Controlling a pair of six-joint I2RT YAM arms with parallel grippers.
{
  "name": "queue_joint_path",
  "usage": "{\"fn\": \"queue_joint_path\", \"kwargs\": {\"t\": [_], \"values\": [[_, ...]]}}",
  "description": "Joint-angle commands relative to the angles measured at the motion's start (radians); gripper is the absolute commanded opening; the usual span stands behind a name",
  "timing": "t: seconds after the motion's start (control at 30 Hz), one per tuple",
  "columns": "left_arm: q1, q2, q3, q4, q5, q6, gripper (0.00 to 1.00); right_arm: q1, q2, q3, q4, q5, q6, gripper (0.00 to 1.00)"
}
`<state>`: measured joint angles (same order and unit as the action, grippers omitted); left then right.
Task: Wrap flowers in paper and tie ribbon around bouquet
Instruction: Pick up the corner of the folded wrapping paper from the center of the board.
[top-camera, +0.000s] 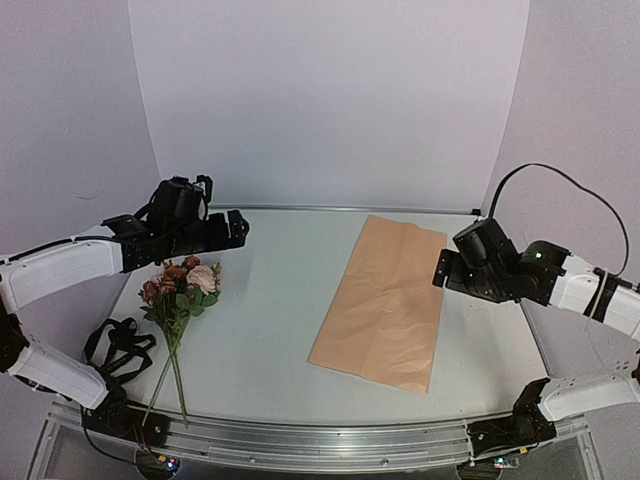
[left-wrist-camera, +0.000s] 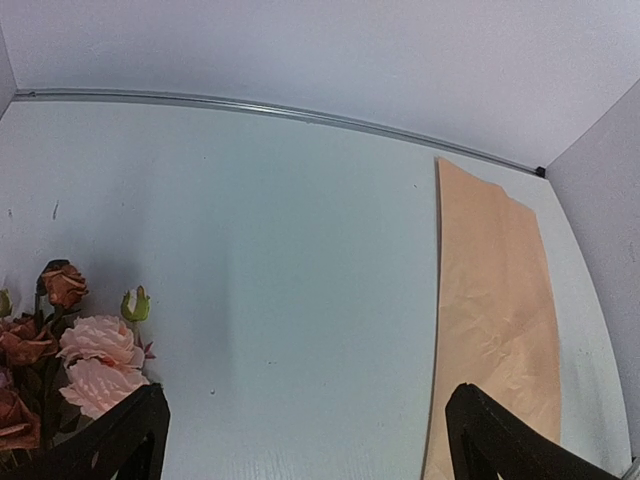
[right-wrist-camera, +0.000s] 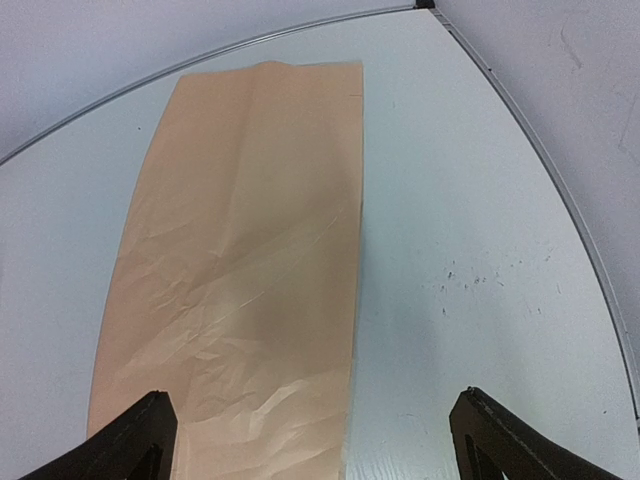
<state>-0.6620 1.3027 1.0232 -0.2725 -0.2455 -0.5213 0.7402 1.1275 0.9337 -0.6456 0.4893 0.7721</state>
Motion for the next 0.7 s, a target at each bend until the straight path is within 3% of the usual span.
{"fn": "queue_joint_path", "kwargs": {"t": [0.0, 0.3, 0.67], "values": [[0.011, 0.029, 0.046, 0.032, 0.080, 0.015, 1.00, -0.023, -0.007, 0.014, -0.007, -0.034, 0.029, 0.98], [0.074, 0.297, 0.174, 0.070, 0.301, 0.003, 1.00, -0.144, 0.052, -0.095, 0.012, -0.181, 0.051, 0.98], [0.072, 0.506, 0.236, 0.086, 0.350, -0.068, 1.00, -0.185, 0.126, -0.228, 0.146, -0.298, 0.066, 0.98]]}}
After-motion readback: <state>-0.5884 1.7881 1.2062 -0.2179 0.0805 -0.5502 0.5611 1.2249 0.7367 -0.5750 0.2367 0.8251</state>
